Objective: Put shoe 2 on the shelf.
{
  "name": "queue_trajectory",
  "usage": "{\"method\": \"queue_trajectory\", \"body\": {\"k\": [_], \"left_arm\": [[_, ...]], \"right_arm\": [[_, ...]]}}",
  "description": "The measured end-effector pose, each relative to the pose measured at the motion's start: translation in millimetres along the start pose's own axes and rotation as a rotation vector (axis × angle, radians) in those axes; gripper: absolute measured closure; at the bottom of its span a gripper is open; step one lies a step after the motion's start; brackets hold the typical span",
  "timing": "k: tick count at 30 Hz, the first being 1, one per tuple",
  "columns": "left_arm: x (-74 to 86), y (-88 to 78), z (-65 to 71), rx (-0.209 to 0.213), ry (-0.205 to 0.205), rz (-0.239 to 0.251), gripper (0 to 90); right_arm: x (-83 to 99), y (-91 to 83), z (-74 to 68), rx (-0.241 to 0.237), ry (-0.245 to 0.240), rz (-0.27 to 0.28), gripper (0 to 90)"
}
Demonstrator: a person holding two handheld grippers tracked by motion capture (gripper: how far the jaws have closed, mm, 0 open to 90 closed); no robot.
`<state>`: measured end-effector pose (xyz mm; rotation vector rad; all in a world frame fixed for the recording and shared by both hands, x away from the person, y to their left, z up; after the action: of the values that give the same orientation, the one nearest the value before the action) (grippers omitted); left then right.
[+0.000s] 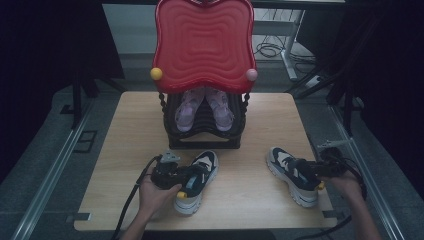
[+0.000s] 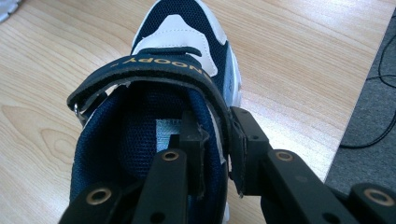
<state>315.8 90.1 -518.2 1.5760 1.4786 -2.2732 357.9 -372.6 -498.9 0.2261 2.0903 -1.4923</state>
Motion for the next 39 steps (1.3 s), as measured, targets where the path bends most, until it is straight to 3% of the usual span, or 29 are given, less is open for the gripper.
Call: {"method": "queue_trajectory", "body": {"k": [5,16,25,32,39], "left_arm": [[-2.9,-9.3,-3.9,-0.001,-0.024,0.044,71.4],[-1.9,-33.4,-13.3,0.036,-0.076,0.13,71.5],[11.5,-55.6,-25.2,0.039,-0.126,0.184,71.5],[23.1,-79.8,-38.5,0.018,-0.172,0.249,71.4],[38.2,-103.5,-57.2,-0.029,-0.206,0.305,71.5]], "right_arm": [[0.1,-3.9,-0.6,-0.029,0.022,0.043,76.7],[-2.3,-14.8,-19.8,-0.082,0.022,0.128,76.6],[1.5,-17.0,-30.7,-0.167,0.081,0.233,76.5],[2.1,-14.4,-38.0,-0.202,0.121,0.303,76.4],[-0.7,-13.5,-46.6,-0.243,0.16,0.36,76.4]]}}
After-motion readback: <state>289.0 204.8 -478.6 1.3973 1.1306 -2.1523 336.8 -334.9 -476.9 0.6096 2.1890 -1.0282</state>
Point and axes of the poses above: each handheld gripper's, and its own axes: y roughly forward along the jaws, x roughly out of its underside, z roughly to its right, the point moved 5 cm from there along y, roughly forward along the jaws, and after that the axes turned 13 degrees about y, right-handed, at the moved point
